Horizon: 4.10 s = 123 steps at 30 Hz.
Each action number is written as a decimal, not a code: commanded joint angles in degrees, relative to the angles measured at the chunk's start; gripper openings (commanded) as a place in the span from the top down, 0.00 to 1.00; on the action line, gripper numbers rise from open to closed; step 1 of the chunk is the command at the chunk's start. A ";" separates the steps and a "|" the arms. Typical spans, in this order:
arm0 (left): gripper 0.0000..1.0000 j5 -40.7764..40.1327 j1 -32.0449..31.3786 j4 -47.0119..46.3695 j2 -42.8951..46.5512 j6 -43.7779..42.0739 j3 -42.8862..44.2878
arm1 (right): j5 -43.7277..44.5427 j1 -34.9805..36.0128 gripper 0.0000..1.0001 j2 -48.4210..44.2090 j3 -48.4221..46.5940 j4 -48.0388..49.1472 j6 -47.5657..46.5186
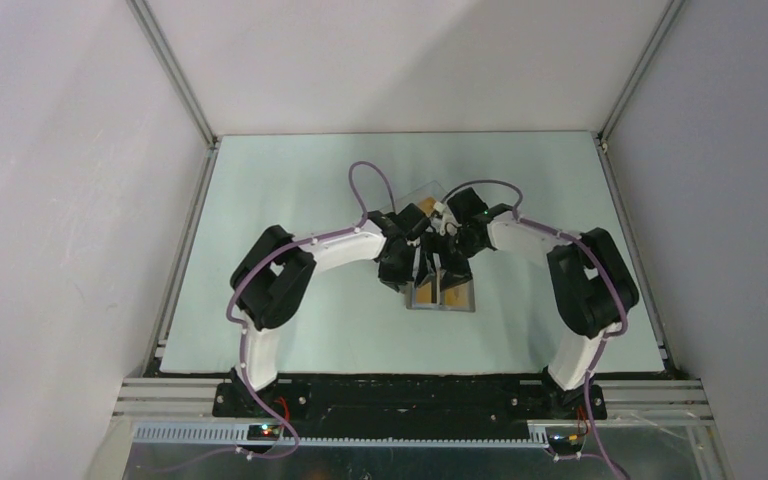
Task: Put the credit cards into the card holder
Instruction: Insert the card holder into the card slot, then close the card holder at the center of the board.
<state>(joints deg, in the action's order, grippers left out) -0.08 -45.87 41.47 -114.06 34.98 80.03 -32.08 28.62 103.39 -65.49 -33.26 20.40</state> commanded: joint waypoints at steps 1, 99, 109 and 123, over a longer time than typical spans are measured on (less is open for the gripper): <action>0.73 -0.98 1.45 -0.19 7.25 0.78 -2.03 | -2.26 -1.50 0.23 -7.87 -2.36 -1.49 -1.49; 0.42 5.99 12.16 -22.96 26.99 16.98 -30.73 | -18.54 0.10 0.43 6.75 -1.60 20.10 12.17; 0.36 7.00 14.47 -22.96 29.82 18.27 -31.54 | -8.36 2.33 0.46 8.76 -3.59 8.70 10.10; 0.49 6.79 14.47 -23.07 22.34 15.97 -27.90 | -10.67 1.43 0.77 11.06 -4.37 7.68 12.68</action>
<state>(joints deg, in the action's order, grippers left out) 7.62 -31.51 18.68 -89.71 52.31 49.08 -43.33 30.35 113.93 -68.27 -24.38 32.99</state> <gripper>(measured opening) 0.530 0.268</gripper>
